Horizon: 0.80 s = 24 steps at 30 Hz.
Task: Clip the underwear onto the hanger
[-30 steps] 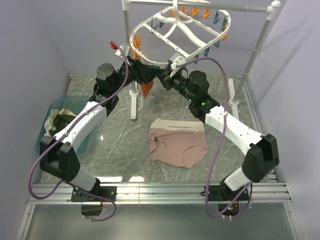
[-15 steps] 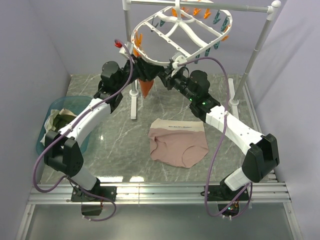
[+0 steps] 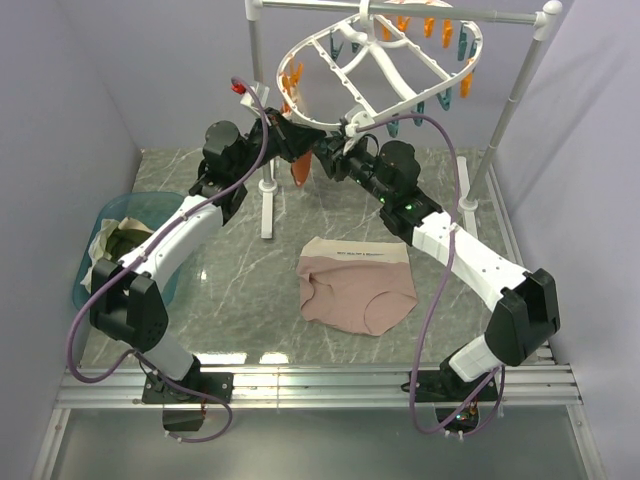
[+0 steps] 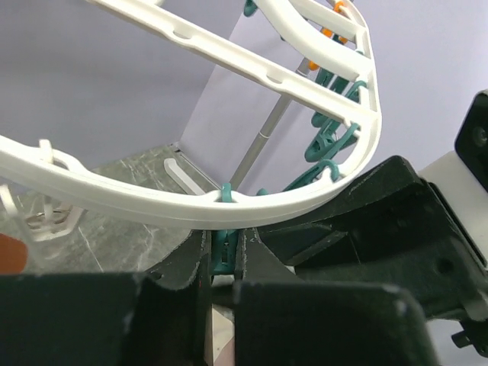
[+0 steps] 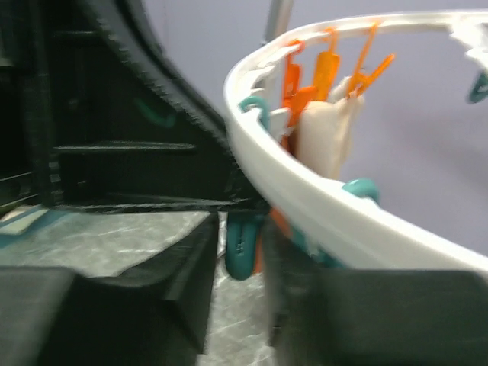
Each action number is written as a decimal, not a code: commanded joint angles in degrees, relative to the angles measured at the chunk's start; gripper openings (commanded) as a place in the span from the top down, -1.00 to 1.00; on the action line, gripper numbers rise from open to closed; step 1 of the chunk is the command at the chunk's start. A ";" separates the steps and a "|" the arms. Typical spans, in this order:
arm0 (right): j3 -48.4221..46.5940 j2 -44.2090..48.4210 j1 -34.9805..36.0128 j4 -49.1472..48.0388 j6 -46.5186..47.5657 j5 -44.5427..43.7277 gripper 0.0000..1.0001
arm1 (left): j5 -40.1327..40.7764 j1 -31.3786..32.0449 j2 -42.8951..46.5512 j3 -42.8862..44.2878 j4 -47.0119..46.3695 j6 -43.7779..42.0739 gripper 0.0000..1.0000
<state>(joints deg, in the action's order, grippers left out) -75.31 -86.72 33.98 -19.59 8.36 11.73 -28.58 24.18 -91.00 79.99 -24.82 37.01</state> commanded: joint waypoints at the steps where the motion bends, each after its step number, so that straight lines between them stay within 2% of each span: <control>1: 0.51 3.92 -0.14 0.87 -0.71 2.07 0.16 | 0.98 -0.37 -0.93 2.37 -2.16 0.69 0.99; 4: 3.67 6.64 -1.28 3.42 -0.28 3.64 0.00 | 0.89 -0.45 -0.93 2.54 -1.64 0.52 1.00; 8: 11.56 12.08 -1.72 6.22 2.97 6.29 -0.08 | 0.81 -0.45 -0.76 2.28 -1.02 0.08 0.99; 14: 17.56 16.75 -1.46 13.69 5.79 10.24 -0.18 | 0.72 -0.54 -0.67 2.37 -0.58 0.08 0.99; 20: 20.20 12.99 0.20 18.80 3.95 7.09 -0.18 | 0.89 -0.45 -0.93 2.63 -0.23 0.07 0.99; 24: 19.06 6.84 2.93 19.16 -0.43 -1.41 -0.17 | 0.72 -0.45 -1.28 2.72 0.03 0.25 0.99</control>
<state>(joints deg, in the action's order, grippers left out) -55.79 -75.77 34.68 -2.11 11.27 16.75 -28.58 23.97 -91.88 80.05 -24.10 37.08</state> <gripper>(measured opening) 0.588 0.103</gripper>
